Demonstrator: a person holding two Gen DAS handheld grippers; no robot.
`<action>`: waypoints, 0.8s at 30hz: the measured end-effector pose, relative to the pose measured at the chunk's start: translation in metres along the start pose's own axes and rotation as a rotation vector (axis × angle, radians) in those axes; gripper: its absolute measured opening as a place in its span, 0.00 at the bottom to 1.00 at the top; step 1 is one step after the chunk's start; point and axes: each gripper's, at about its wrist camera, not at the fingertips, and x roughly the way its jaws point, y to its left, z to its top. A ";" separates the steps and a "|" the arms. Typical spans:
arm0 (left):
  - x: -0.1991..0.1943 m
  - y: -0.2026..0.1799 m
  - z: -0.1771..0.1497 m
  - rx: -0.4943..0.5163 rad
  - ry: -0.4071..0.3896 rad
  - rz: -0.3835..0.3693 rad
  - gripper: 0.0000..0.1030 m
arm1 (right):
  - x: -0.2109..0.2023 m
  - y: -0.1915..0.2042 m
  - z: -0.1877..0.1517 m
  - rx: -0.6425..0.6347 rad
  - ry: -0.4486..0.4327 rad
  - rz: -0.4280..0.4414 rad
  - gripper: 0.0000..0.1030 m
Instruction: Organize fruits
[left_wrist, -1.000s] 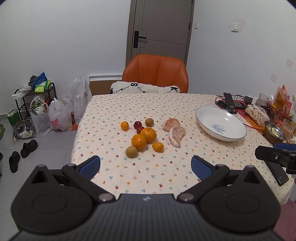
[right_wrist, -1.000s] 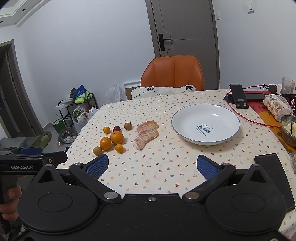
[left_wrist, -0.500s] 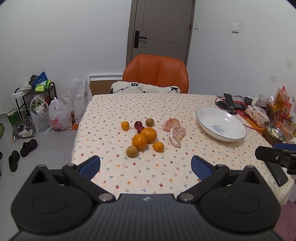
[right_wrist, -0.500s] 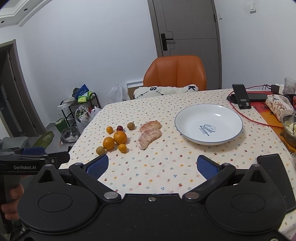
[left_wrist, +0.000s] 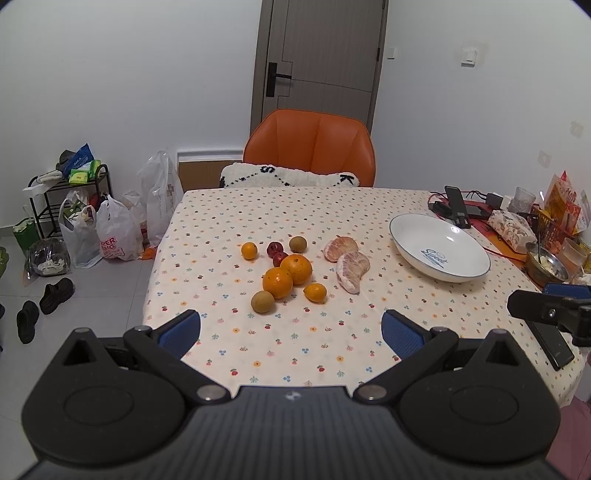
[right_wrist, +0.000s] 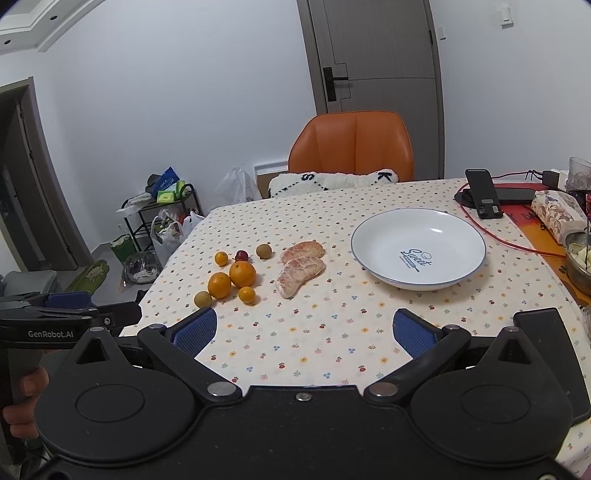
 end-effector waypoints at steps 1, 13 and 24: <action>0.000 0.000 0.000 0.000 -0.001 0.000 1.00 | 0.000 0.000 0.000 0.000 0.001 0.001 1.00; 0.011 -0.001 0.001 0.016 0.007 -0.007 1.00 | 0.015 0.001 -0.001 -0.019 0.024 0.024 1.00; 0.048 0.019 0.008 -0.032 0.013 0.013 1.00 | 0.059 -0.006 0.004 -0.010 0.067 0.085 1.00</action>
